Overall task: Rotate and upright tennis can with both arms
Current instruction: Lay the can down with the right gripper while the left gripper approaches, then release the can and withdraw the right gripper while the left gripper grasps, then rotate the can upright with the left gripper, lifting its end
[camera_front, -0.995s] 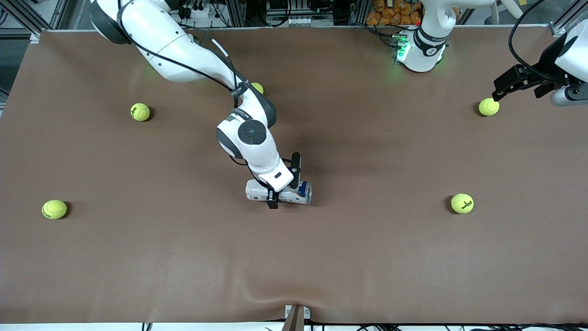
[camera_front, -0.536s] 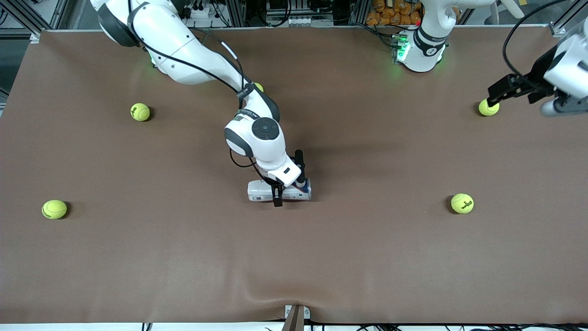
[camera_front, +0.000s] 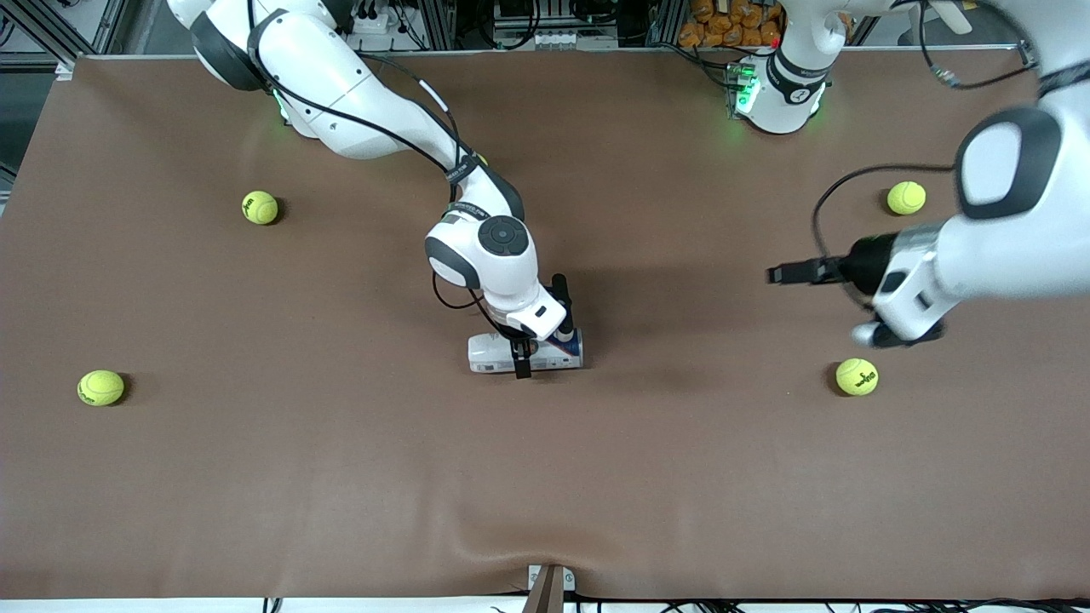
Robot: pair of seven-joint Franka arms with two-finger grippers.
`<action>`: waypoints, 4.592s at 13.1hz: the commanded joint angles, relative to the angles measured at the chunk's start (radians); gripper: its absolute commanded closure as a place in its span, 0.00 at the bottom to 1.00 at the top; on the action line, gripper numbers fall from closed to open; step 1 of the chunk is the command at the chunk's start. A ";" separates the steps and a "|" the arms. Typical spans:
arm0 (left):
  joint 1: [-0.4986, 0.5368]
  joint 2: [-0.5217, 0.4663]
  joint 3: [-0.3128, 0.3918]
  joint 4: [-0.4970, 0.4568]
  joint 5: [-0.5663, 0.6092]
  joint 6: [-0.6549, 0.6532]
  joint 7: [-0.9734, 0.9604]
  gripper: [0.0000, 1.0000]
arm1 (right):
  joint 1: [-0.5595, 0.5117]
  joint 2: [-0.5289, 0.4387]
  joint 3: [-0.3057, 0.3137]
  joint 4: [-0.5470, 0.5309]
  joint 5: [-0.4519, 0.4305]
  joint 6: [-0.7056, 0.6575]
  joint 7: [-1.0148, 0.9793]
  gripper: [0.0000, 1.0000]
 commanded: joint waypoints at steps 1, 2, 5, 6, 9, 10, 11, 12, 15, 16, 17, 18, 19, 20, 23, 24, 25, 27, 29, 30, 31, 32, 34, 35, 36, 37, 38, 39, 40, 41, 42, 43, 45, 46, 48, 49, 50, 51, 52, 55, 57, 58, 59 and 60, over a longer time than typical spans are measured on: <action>-0.009 0.131 0.001 0.032 -0.214 0.032 0.003 0.00 | -0.021 -0.016 0.012 0.013 -0.019 -0.006 -0.003 0.00; -0.012 0.167 -0.004 0.032 -0.288 0.063 0.001 0.00 | -0.022 -0.045 0.020 0.006 -0.018 -0.008 -0.003 0.00; -0.090 0.265 -0.004 0.031 -0.474 0.199 0.020 0.00 | -0.038 -0.092 0.066 0.009 -0.016 -0.077 0.000 0.00; -0.126 0.299 -0.004 0.034 -0.549 0.259 0.020 0.00 | -0.065 -0.115 0.096 0.007 0.026 -0.108 0.000 0.00; -0.161 0.409 -0.004 0.055 -0.736 0.305 0.062 0.00 | -0.133 -0.200 0.132 0.007 0.241 -0.239 -0.002 0.00; -0.169 0.431 -0.004 0.057 -0.766 0.313 0.104 0.00 | -0.154 -0.221 0.132 0.006 0.270 -0.278 0.000 0.00; -0.175 0.452 -0.004 0.057 -0.790 0.321 0.150 0.00 | -0.177 -0.235 0.132 0.006 0.286 -0.305 0.004 0.00; -0.178 0.474 -0.004 0.057 -0.821 0.322 0.197 0.00 | -0.212 -0.246 0.130 0.006 0.294 -0.318 0.047 0.00; -0.223 0.508 -0.004 0.055 -0.902 0.348 0.294 0.00 | -0.306 -0.312 0.129 0.004 0.294 -0.440 0.168 0.00; -0.227 0.508 -0.004 0.054 -0.913 0.364 0.303 0.00 | -0.340 -0.339 0.129 0.004 0.294 -0.488 0.203 0.00; -0.227 0.509 -0.004 0.049 -0.915 0.365 0.303 0.00 | -0.378 -0.368 0.129 0.004 0.294 -0.531 0.237 0.00; -0.227 0.511 -0.004 0.042 -0.915 0.365 0.313 0.00 | -0.418 -0.405 0.129 0.004 0.294 -0.572 0.254 0.00; -0.227 0.514 -0.006 0.032 -0.918 0.365 0.346 0.00 | -0.456 -0.437 0.130 0.004 0.295 -0.626 0.264 0.00; -0.227 0.520 -0.007 0.023 -0.918 0.365 0.369 0.00 | -0.493 -0.470 0.130 0.006 0.306 -0.683 0.265 0.00; -0.229 0.511 -0.019 -0.023 -0.918 0.364 0.395 0.00 | -0.565 -0.565 0.059 0.012 0.368 -0.809 0.264 0.00; -0.227 0.505 -0.021 -0.044 -0.918 0.362 0.405 0.00 | -0.559 -0.604 -0.024 0.004 0.404 -0.820 0.264 0.00; -0.224 0.500 -0.035 -0.058 -0.918 0.362 0.409 0.00 | -0.556 -0.628 -0.070 0.004 0.419 -0.858 0.262 0.00; -0.217 0.489 -0.053 -0.089 -0.918 0.362 0.437 0.00 | -0.561 -0.672 -0.141 0.003 0.439 -0.928 0.265 0.00; -0.218 0.492 -0.055 -0.090 -0.922 0.362 0.443 0.00 | -0.562 -0.704 -0.208 0.003 0.470 -0.970 0.265 0.00; -0.223 0.494 -0.055 -0.084 -0.945 0.364 0.446 0.00 | -0.562 -0.717 -0.242 0.006 0.485 -0.994 0.265 0.00; -0.229 0.504 -0.055 -0.075 -0.979 0.365 0.464 0.00 | -0.562 -0.737 -0.264 0.003 0.490 -1.010 0.265 0.00; -0.244 0.515 -0.055 -0.066 -1.023 0.371 0.477 0.00 | -0.565 -0.753 -0.273 0.003 0.490 -1.034 0.290 0.00; -0.264 0.518 -0.053 -0.063 -1.059 0.385 0.478 0.04 | -0.581 -0.787 -0.272 0.006 0.516 -1.108 0.421 0.00; -0.266 0.527 -0.055 -0.052 -1.060 0.391 0.478 0.07 | -0.576 -0.810 -0.275 0.003 0.524 -1.137 0.458 0.00; -0.266 0.543 -0.053 -0.029 -1.060 0.391 0.478 0.12 | -0.572 -0.827 -0.272 -0.003 0.524 -1.160 0.495 0.00; -0.266 0.557 -0.053 -0.014 -1.060 0.393 0.478 0.19 | -0.564 -0.838 -0.267 -0.004 0.524 -1.162 0.527 0.00; -0.266 0.569 -0.055 0.014 -1.063 0.393 0.477 0.29 | -0.547 -0.843 -0.265 -0.004 0.524 -1.160 0.552 0.00; -0.267 0.575 -0.053 0.029 -1.070 0.393 0.466 0.39 | -0.545 -0.849 -0.264 -0.002 0.524 -1.163 0.578 0.00; -0.269 0.577 -0.055 0.035 -1.079 0.394 0.463 0.49 | -0.545 -0.861 -0.261 -0.004 0.524 -1.168 0.607 0.00; -0.273 0.575 -0.053 0.035 -1.079 0.393 0.463 0.61 | -0.547 -0.873 -0.253 -0.004 0.524 -1.168 0.624 0.00; -0.273 0.572 -0.053 0.037 -1.077 0.393 0.463 0.77 | -0.547 -0.882 -0.253 -0.002 0.524 -1.160 0.626 0.00; -0.273 0.566 -0.053 0.038 -1.073 0.393 0.463 0.95 | -0.547 -0.882 -0.253 0.000 0.525 -1.157 0.626 0.00; -0.267 0.546 -0.047 0.060 -1.063 0.393 0.457 1.00 | -0.545 -0.882 -0.252 0.006 0.537 -1.162 0.627 0.00; -0.263 0.532 -0.042 0.068 -1.060 0.393 0.452 1.00 | -0.545 -0.884 -0.253 0.007 0.537 -1.165 0.638 0.00; -0.267 0.477 -0.033 0.071 -0.961 0.394 0.400 1.00 | -0.547 -0.884 -0.256 0.024 0.527 -1.163 0.695 0.00; -0.266 0.441 -0.032 0.078 -0.894 0.393 0.345 1.00 | -0.547 -0.879 -0.256 0.044 0.519 -1.162 0.693 0.00; -0.267 0.402 -0.032 0.091 -0.823 0.394 0.272 1.00 | -0.551 -0.878 -0.259 0.059 0.521 -1.162 0.686 0.00; -0.272 0.359 -0.032 0.098 -0.747 0.394 0.186 1.00 | -0.555 -0.878 -0.261 0.061 0.522 -1.163 0.681 0.00; -0.273 0.316 -0.033 0.103 -0.653 0.393 0.097 1.00 | -0.555 -0.873 -0.261 0.062 0.521 -1.159 0.679 0.00; -0.290 0.249 -0.053 0.190 -0.324 0.382 -0.133 1.00 | -0.558 -0.861 -0.259 0.087 0.519 -1.143 0.684 0.00; -0.383 0.230 -0.058 0.251 -0.029 0.368 -0.344 1.00 | -0.561 -0.861 -0.264 0.090 0.518 -1.142 0.681 0.00; -0.429 0.233 -0.058 0.300 0.072 0.367 -0.424 1.00 | -0.568 -0.861 -0.265 0.092 0.519 -1.142 0.684 0.00; -0.474 0.236 -0.055 0.313 0.123 0.368 -0.469 1.00 | -0.570 -0.861 -0.265 0.092 0.518 -1.143 0.686 0.00; -0.527 0.239 -0.043 0.318 0.171 0.370 -0.479 1.00 | -0.570 -0.861 -0.265 0.092 0.516 -1.142 0.684 0.00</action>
